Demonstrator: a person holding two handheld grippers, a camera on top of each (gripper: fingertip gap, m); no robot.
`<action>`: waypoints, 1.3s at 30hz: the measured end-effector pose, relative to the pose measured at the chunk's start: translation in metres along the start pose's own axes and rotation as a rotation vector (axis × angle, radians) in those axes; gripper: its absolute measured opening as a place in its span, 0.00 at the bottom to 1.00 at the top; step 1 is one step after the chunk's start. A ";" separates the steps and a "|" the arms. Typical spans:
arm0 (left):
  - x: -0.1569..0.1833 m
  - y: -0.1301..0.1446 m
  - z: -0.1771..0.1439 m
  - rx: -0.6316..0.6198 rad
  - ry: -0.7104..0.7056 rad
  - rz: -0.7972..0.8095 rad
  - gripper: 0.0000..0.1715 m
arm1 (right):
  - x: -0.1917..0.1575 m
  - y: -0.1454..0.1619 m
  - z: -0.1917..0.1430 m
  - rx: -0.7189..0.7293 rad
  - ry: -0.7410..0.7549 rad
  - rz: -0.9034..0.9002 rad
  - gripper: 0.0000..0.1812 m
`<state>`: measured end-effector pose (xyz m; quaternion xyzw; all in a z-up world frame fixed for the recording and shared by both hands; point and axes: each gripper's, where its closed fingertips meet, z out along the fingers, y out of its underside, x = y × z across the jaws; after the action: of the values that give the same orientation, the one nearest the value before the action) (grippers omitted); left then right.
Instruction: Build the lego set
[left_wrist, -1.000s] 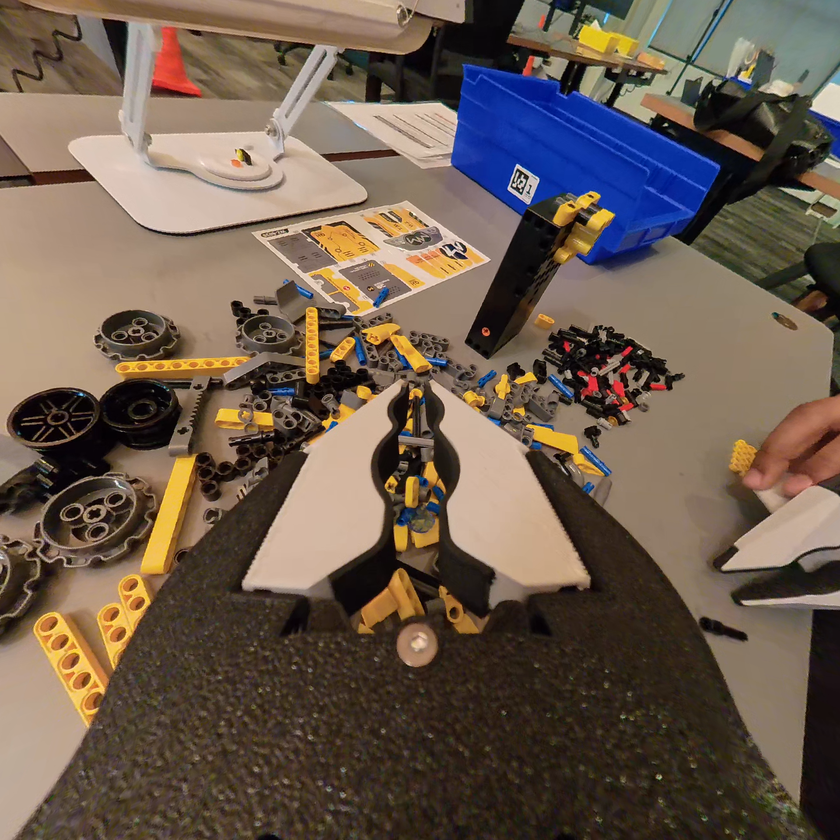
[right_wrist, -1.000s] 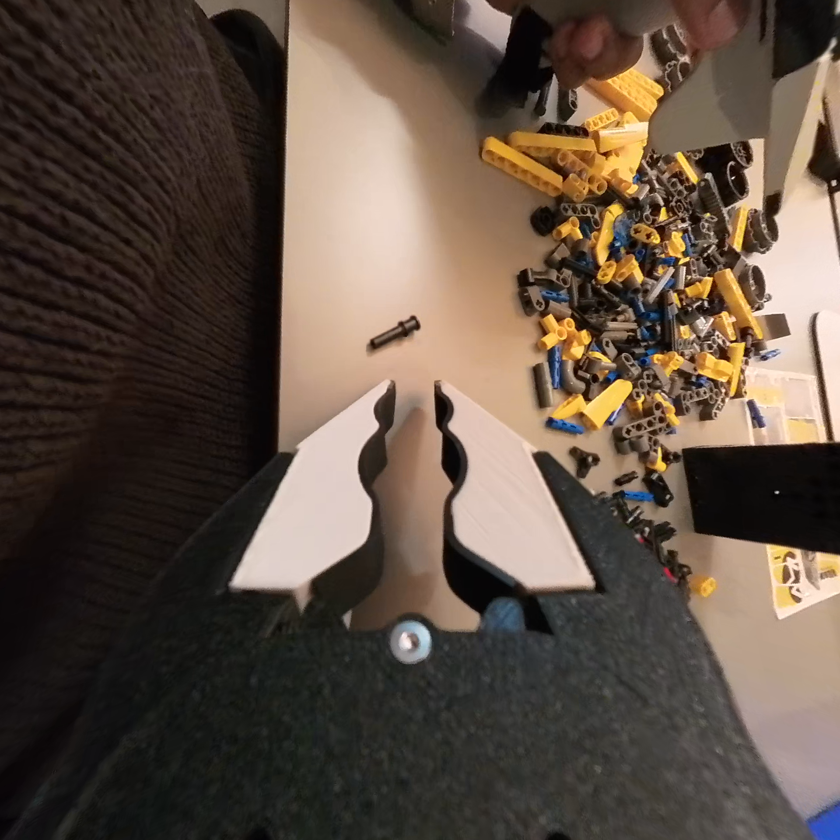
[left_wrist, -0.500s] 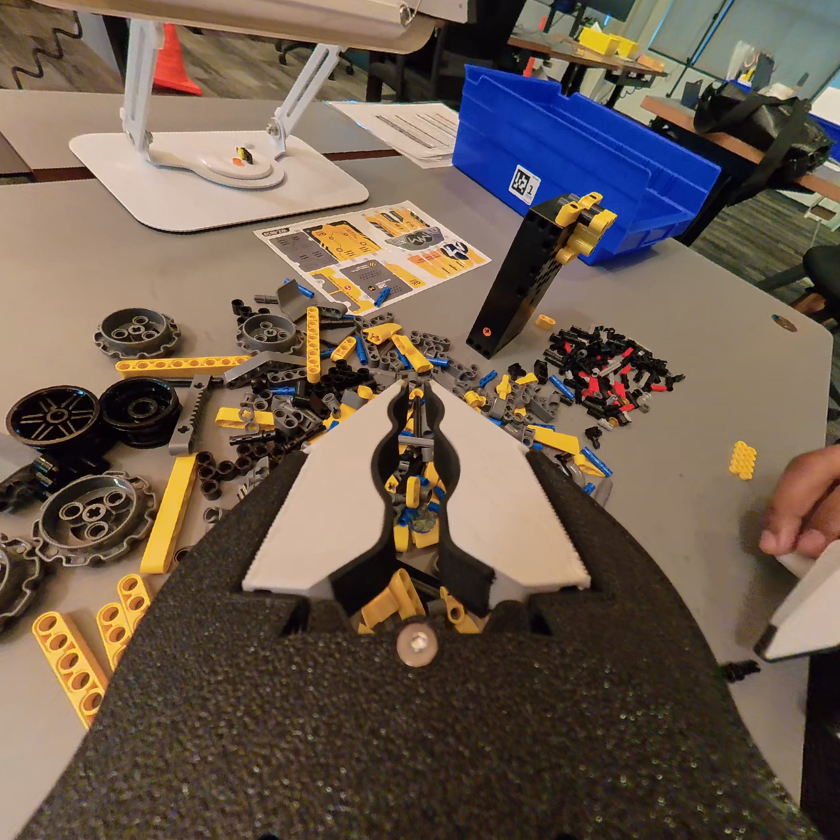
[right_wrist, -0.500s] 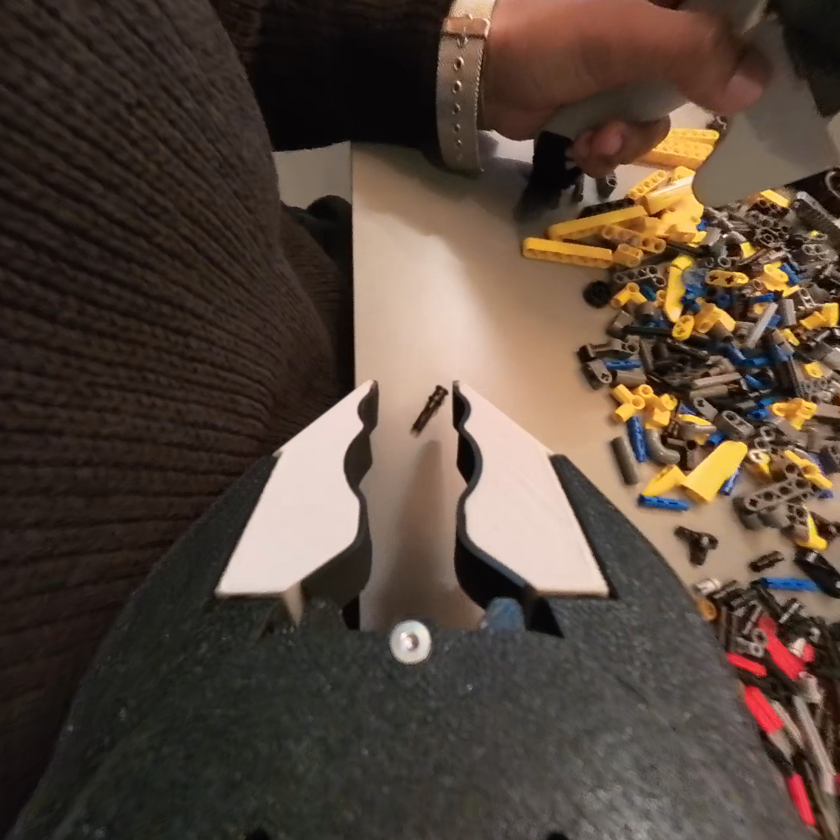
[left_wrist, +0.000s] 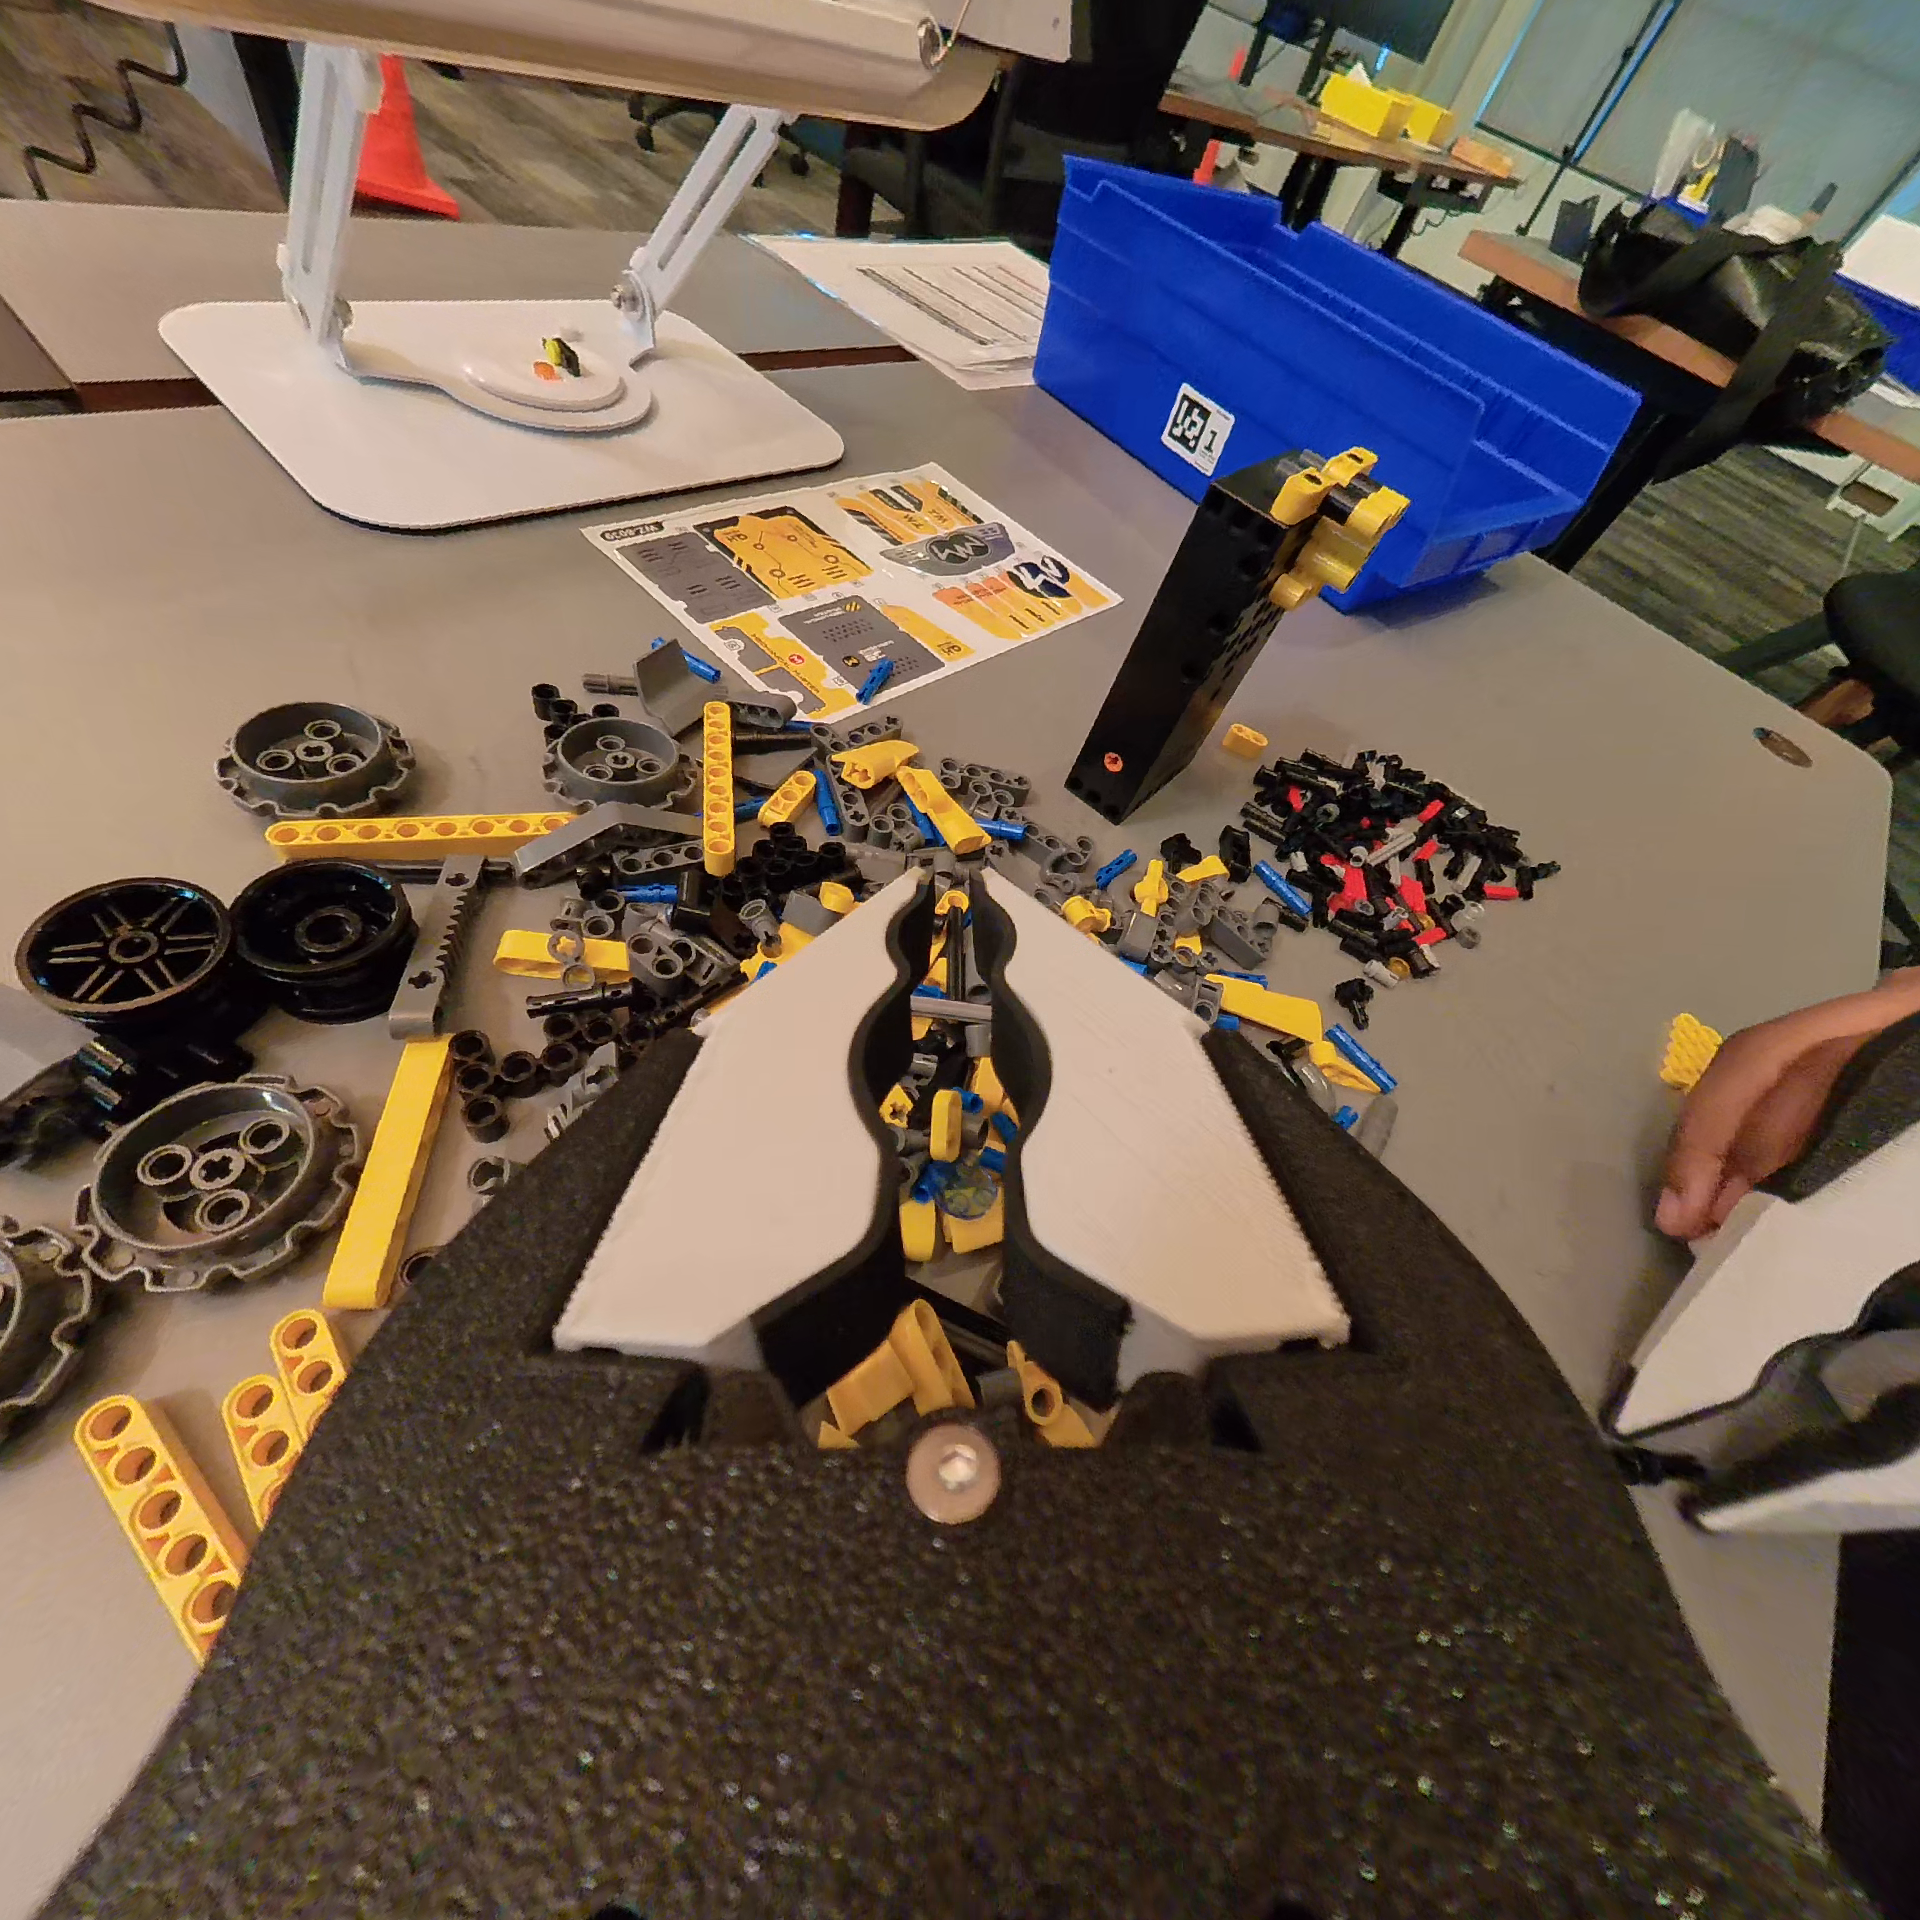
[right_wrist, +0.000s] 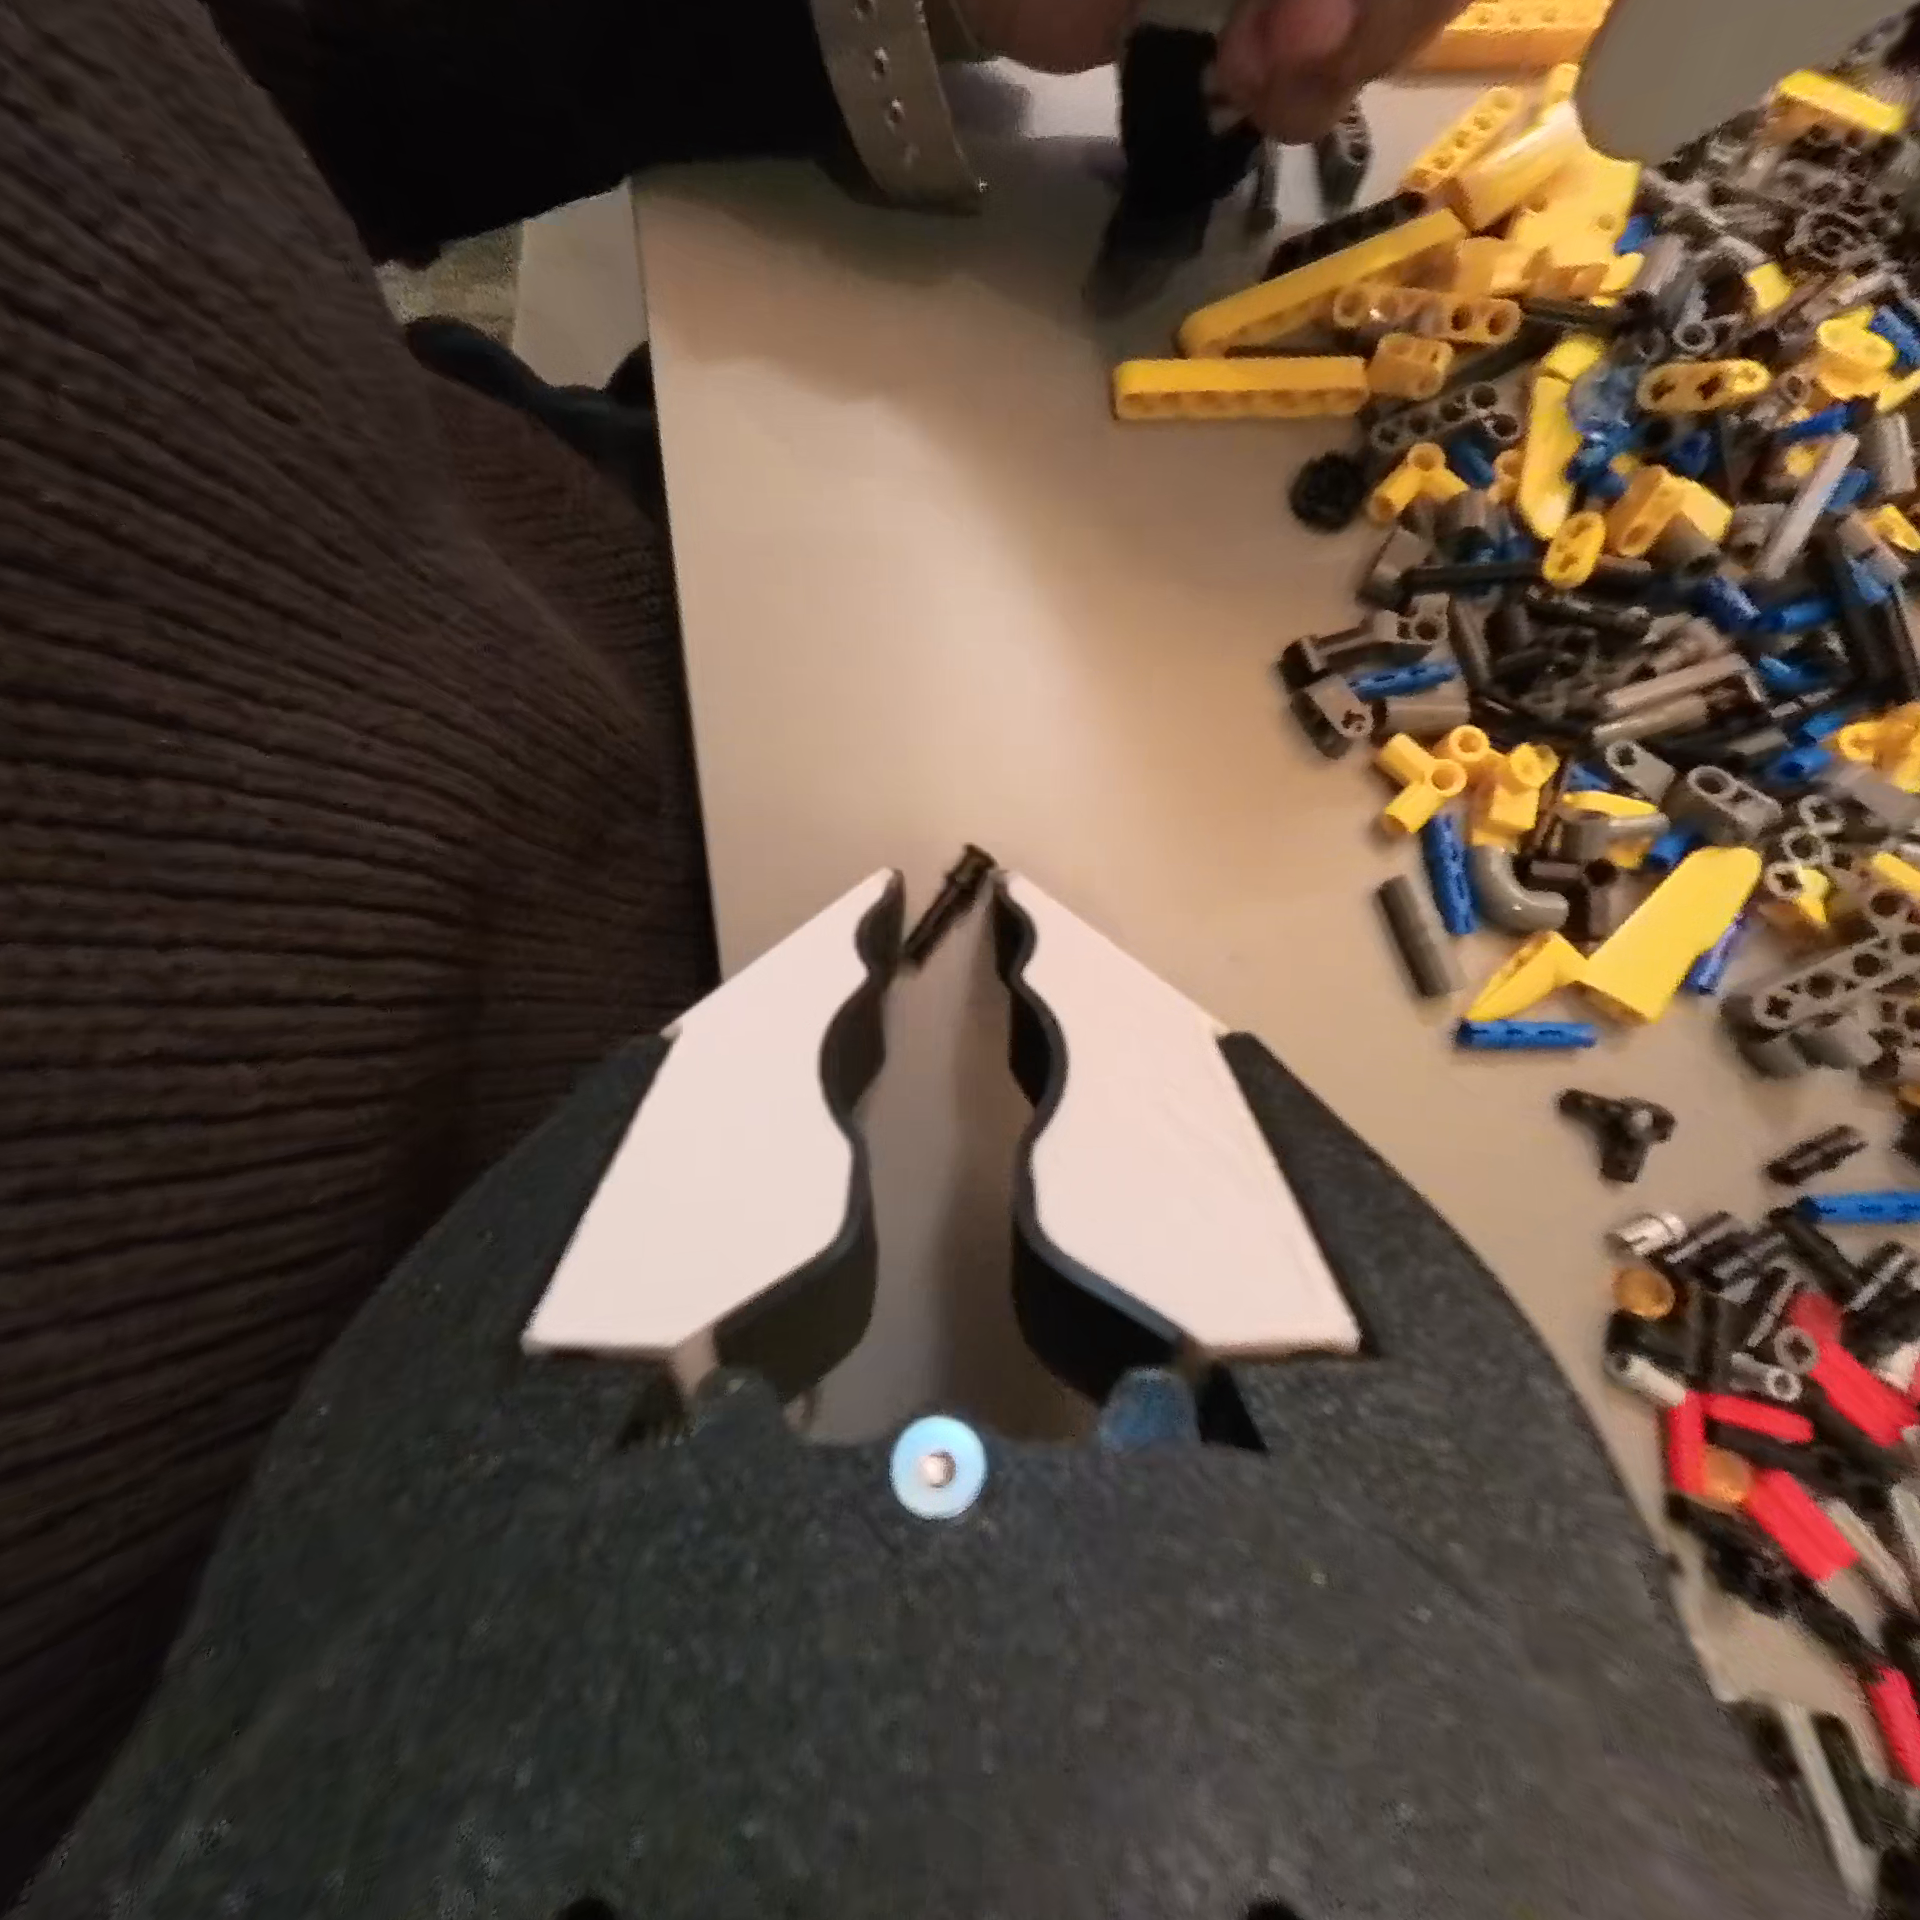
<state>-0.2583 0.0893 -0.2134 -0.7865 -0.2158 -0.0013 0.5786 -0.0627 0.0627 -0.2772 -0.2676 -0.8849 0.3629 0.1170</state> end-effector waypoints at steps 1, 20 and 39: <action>0.000 0.000 0.000 0.000 0.000 -0.001 0.03 | 0.004 0.002 0.000 -0.004 0.014 0.012 0.05; -0.001 -0.004 -0.002 0.024 0.004 -0.011 0.03 | 0.061 -0.023 -0.009 0.099 0.081 0.072 0.10; -0.002 -0.008 -0.007 0.050 0.017 -0.049 0.03 | 0.103 -0.035 -0.014 0.164 0.142 0.197 0.12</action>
<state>-0.2615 0.0844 -0.2043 -0.7662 -0.2300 -0.0165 0.5998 -0.1561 0.1075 -0.2408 -0.3675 -0.8112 0.4240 0.1645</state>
